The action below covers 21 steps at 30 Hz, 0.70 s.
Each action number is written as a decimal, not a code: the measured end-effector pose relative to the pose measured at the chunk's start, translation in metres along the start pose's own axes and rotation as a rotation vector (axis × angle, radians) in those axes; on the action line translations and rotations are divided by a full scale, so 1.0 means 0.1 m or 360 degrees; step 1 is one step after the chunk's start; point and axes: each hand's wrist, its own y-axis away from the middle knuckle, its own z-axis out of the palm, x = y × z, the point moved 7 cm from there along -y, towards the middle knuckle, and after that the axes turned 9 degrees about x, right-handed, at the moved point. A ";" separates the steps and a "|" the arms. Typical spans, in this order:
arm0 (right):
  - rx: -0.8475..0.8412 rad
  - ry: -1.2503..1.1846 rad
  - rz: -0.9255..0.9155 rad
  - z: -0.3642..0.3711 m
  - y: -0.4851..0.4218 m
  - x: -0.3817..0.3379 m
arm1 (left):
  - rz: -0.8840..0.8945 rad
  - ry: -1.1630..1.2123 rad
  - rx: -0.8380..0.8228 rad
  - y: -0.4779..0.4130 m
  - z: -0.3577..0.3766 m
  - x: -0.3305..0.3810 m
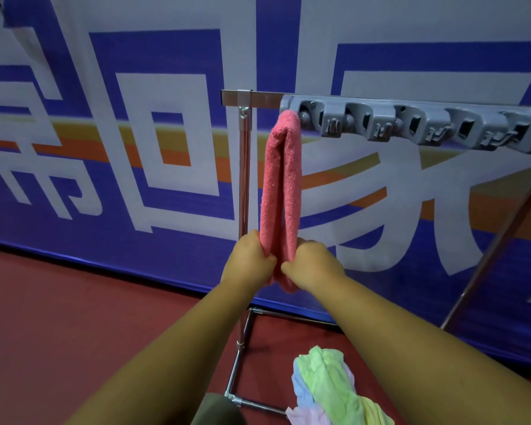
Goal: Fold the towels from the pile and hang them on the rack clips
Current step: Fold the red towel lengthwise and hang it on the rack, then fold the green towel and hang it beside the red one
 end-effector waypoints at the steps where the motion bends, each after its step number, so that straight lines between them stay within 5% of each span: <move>1: -0.0031 -0.0005 -0.0006 0.04 0.01 0.01 | -0.0016 -0.0009 -0.0017 0.01 0.03 -0.03; 14: -0.0501 0.0038 0.0120 0.93 0.40 0.84 | -0.0372 -0.0660 -0.0559 0.52 0.88 -0.92; 21: -0.0627 -0.0146 0.0374 1.55 0.56 1.72 | -0.0542 -0.0476 -0.0961 0.93 1.79 -1.23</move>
